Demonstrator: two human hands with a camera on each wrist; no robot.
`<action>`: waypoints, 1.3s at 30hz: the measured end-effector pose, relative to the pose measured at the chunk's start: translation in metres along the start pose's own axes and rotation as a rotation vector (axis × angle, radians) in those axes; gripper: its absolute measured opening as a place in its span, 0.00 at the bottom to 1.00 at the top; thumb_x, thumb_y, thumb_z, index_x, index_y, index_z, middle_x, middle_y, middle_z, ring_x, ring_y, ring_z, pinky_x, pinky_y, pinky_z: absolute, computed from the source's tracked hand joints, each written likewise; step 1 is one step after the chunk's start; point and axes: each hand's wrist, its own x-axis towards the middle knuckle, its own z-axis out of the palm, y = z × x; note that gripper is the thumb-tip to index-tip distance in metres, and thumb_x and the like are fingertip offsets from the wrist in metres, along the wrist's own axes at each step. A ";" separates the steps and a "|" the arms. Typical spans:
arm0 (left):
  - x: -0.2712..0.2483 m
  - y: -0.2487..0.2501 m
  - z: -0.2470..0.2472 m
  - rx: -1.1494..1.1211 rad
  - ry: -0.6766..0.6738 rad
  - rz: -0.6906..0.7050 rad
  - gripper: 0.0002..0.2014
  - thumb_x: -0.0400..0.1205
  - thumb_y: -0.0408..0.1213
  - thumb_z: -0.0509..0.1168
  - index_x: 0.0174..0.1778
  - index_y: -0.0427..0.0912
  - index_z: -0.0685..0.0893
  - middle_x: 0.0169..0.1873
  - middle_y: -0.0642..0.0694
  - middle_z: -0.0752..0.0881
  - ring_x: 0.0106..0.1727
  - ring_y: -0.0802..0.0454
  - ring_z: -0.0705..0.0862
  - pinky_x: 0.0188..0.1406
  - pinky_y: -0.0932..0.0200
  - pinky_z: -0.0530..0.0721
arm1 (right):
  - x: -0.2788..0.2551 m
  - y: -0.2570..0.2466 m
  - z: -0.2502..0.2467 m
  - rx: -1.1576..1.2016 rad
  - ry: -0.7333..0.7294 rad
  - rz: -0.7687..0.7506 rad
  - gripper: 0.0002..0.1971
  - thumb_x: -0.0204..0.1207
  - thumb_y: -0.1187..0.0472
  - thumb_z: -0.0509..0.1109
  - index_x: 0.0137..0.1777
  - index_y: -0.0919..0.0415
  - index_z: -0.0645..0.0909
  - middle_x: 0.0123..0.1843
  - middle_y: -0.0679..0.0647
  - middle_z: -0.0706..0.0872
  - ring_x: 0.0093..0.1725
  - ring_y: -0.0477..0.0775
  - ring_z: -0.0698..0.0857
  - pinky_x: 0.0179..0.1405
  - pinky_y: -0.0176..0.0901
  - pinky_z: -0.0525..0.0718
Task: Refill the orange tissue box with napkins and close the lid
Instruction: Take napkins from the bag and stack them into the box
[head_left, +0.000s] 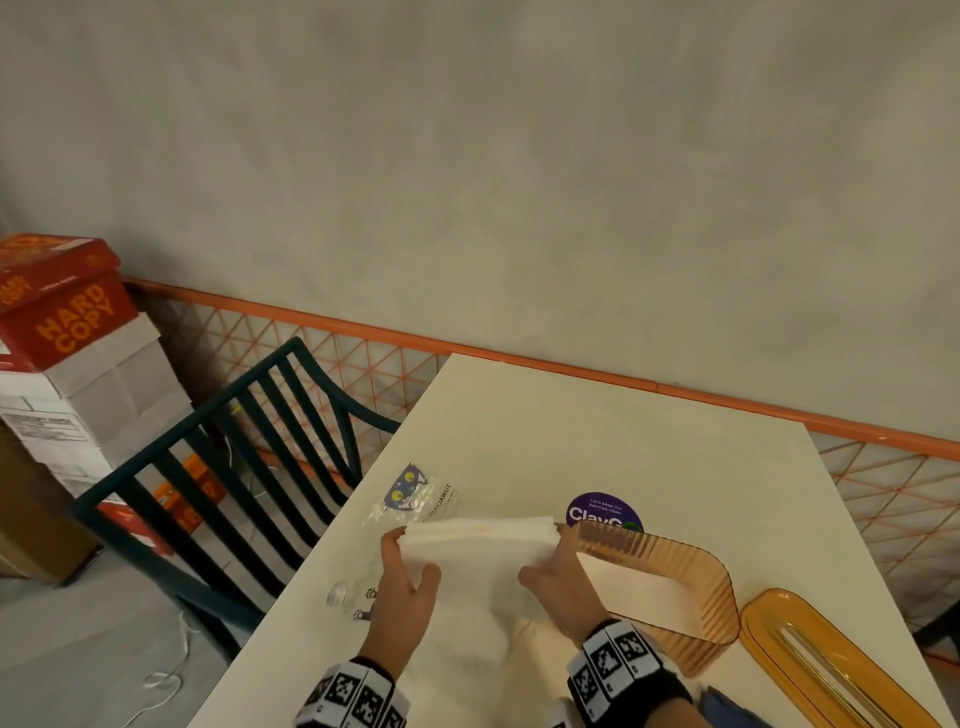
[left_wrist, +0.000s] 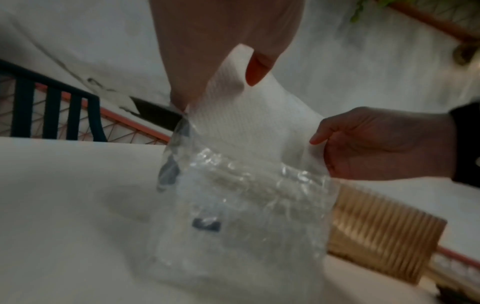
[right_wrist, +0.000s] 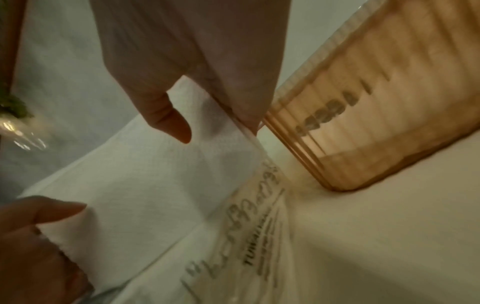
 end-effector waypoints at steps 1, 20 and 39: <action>0.000 0.001 0.001 0.014 -0.021 0.005 0.20 0.84 0.26 0.58 0.69 0.43 0.62 0.54 0.46 0.79 0.54 0.47 0.81 0.53 0.61 0.76 | 0.000 0.000 0.001 -0.035 -0.001 0.014 0.27 0.72 0.76 0.64 0.67 0.60 0.59 0.53 0.62 0.79 0.52 0.59 0.81 0.55 0.53 0.83; 0.042 0.069 0.144 0.230 -0.380 0.048 0.18 0.83 0.27 0.59 0.68 0.46 0.71 0.49 0.44 0.79 0.47 0.49 0.78 0.46 0.62 0.75 | -0.011 -0.005 -0.163 -0.381 0.300 0.308 0.10 0.78 0.63 0.64 0.53 0.70 0.78 0.49 0.61 0.80 0.49 0.60 0.79 0.37 0.42 0.77; 0.034 0.041 0.199 1.010 -0.569 0.327 0.18 0.85 0.26 0.50 0.70 0.37 0.74 0.73 0.41 0.70 0.73 0.44 0.70 0.70 0.55 0.72 | 0.000 0.031 -0.137 -1.036 0.247 0.188 0.20 0.78 0.71 0.62 0.69 0.60 0.70 0.68 0.58 0.73 0.65 0.57 0.76 0.58 0.42 0.81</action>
